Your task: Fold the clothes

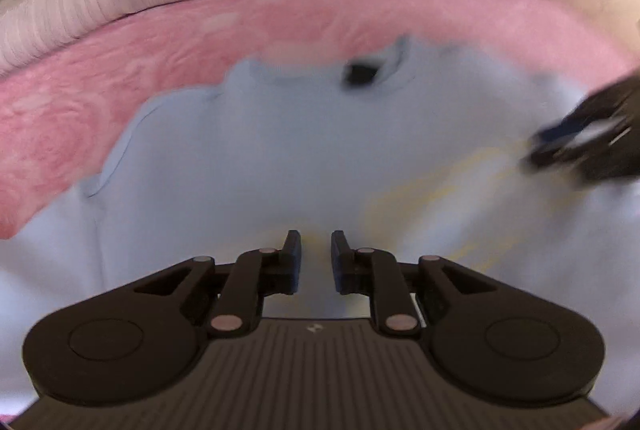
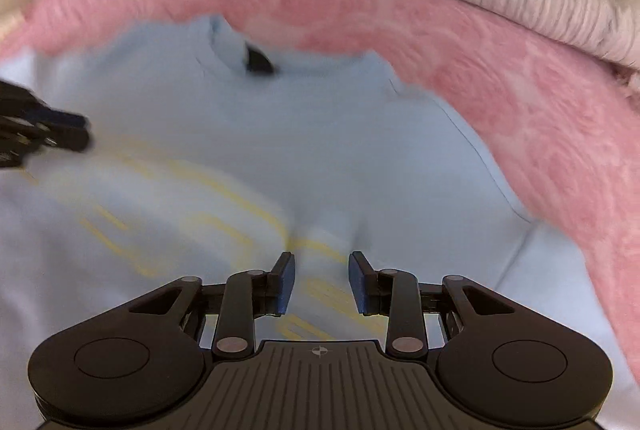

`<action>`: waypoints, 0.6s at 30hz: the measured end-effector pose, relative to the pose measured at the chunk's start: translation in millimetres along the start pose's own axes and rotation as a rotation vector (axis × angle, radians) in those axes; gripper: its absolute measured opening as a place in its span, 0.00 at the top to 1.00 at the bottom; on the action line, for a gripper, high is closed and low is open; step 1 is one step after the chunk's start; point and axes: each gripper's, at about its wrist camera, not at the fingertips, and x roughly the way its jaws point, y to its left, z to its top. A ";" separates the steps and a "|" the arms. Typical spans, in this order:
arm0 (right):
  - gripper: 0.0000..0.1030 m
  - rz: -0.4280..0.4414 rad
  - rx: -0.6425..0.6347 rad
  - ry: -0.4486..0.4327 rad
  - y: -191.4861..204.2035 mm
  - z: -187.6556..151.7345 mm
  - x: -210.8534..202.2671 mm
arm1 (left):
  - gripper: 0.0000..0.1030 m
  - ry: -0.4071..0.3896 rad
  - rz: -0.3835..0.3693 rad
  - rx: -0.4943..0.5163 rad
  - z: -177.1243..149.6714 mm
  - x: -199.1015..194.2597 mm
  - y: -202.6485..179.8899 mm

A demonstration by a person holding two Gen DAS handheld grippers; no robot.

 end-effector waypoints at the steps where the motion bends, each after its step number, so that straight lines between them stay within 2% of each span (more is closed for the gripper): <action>1: 0.69 -0.016 0.012 -0.029 -2.0 -1.2 -0.7 | 0.85 -0.015 0.016 -0.001 1.0 4.1 2.3; 3: 0.69 -0.081 0.062 -0.054 -8.9 1.2 -6.4 | 0.86 -0.041 0.077 -0.006 10.8 3.0 6.2; 5: 0.69 -0.111 0.114 -0.093 -15.9 0.6 -21.1 | 0.86 -0.078 0.086 -0.030 17.4 -10.2 10.6; 8: 0.68 -0.047 0.175 -0.084 -14.1 -15.2 -39.8 | 0.86 -0.063 0.034 -0.059 11.2 -32.3 6.2; 11: 0.69 -0.043 0.151 0.010 8.6 -49.8 -54.7 | 0.86 0.037 0.024 -0.046 -25.4 -55.4 -11.0; 15: 0.69 -0.040 0.149 0.102 34.2 -102.3 -83.3 | 0.86 0.167 0.040 -0.107 -92.2 -100.4 -29.1; 18: 0.69 -0.040 0.186 0.175 40.9 -141.1 -115.4 | 0.86 0.262 0.046 -0.144 -128.3 -139.8 -43.0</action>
